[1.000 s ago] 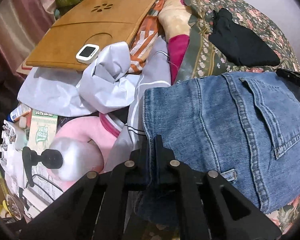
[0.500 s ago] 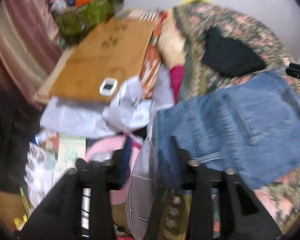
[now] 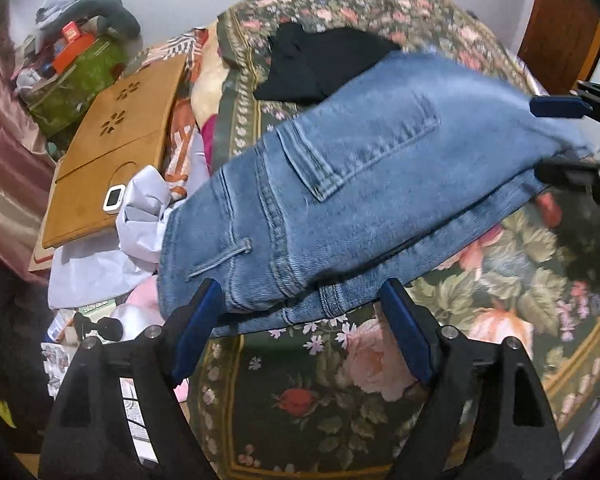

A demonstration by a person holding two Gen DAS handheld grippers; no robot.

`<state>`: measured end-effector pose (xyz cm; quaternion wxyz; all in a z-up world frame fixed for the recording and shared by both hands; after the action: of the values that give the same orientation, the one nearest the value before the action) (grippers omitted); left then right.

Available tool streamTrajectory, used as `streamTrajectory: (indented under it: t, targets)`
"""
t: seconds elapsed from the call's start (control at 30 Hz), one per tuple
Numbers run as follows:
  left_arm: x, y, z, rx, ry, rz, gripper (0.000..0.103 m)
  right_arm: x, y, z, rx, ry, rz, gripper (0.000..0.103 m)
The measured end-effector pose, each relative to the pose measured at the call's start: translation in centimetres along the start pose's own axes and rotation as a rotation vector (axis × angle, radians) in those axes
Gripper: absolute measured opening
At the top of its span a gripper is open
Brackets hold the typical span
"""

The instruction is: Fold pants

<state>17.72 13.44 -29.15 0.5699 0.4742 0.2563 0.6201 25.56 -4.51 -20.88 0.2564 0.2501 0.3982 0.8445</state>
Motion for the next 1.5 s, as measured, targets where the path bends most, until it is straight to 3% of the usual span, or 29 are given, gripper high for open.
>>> streamTrajectory:
  t: [0.23,0.4,0.47,0.53,0.63,0.7,0.8,0.83,1.07,1.13,1.2,1.27,1.37,1.43,1.5]
  targets:
    - [-2.2,0.0,2.0,-0.042,-0.079,0.034,0.079,-0.4,-1.4,-0.2,0.018,-0.052,0.029,0.069]
    - [-3.9,0.1,3.6,-0.091,-0.159,0.058,0.061,0.7,-2.2,0.2,0.032,-0.019,0.032,0.067]
    - [-4.4,-0.5,3.9,-0.079,-0.16,0.04,0.046,1.0,-2.6,0.4,0.037,0.001,0.026,0.067]
    - [-4.9,-1.2,3.9,-0.052,-0.143,0.016,0.037,0.9,-2.8,0.6,0.024,-0.01,0.032,0.066]
    - [-5.2,-1.0,4.0,-0.063,-0.122,0.011,0.026,1.1,-2.7,0.6,-0.004,-0.022,0.054,0.053]
    - [-5.0,-0.1,4.0,-0.089,-0.102,0.012,0.02,1.3,-2.4,0.8,-0.022,-0.024,0.062,0.028]
    - [-5.0,1.7,4.3,-0.135,-0.083,-0.007,0.013,1.5,-1.9,1.1,-0.045,-0.035,0.089,0.011]
    - [-5.0,2.0,4.2,-0.137,-0.081,-0.016,0.011,1.6,-1.6,1.1,-0.049,-0.035,0.104,0.01]
    - [-5.2,0.7,2.3,-0.055,-0.063,-0.09,0.011,2.5,-0.9,0.0,0.036,-0.008,0.172,0.016]
    - [-5.0,0.8,2.2,-0.052,-0.048,-0.099,0.012,2.1,0.1,0.5,0.018,-0.047,0.209,0.026]
    - [-4.7,0.8,2.0,-0.045,-0.03,-0.107,0.013,0.8,0.7,1.8,-0.04,-0.101,0.196,0.049]
    - [-4.5,1.0,1.6,-0.038,-0.018,-0.103,0.016,-0.8,0.5,3.1,-0.075,-0.162,0.17,0.055]
    - [-3.9,1.6,1.2,-0.035,-0.003,-0.095,0.017,-4.1,-1.8,4.1,-0.05,-0.273,0.105,0.055]
    - [-3.1,2.3,1.1,-0.032,0.028,-0.109,0.018,-6.0,-3.9,3.4,0.022,-0.32,0.061,0.055]
    - [-1.8,3.4,1.4,-0.047,0.07,-0.121,0.019,-6.2,-4.1,2.5,0.028,-0.278,0.075,0.055]
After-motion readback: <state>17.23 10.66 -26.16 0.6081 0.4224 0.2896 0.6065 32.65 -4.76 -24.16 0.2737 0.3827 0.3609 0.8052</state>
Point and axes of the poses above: each gripper's, at about its wrist camera, not at the fingertips, and y roughly against the way its jaws point, x to its left, z to its top, the point moved 5 cm from there along -y, roughly the way its jaws point, and after that the axes turned 12 degrees about z, right-handed, at the moved point
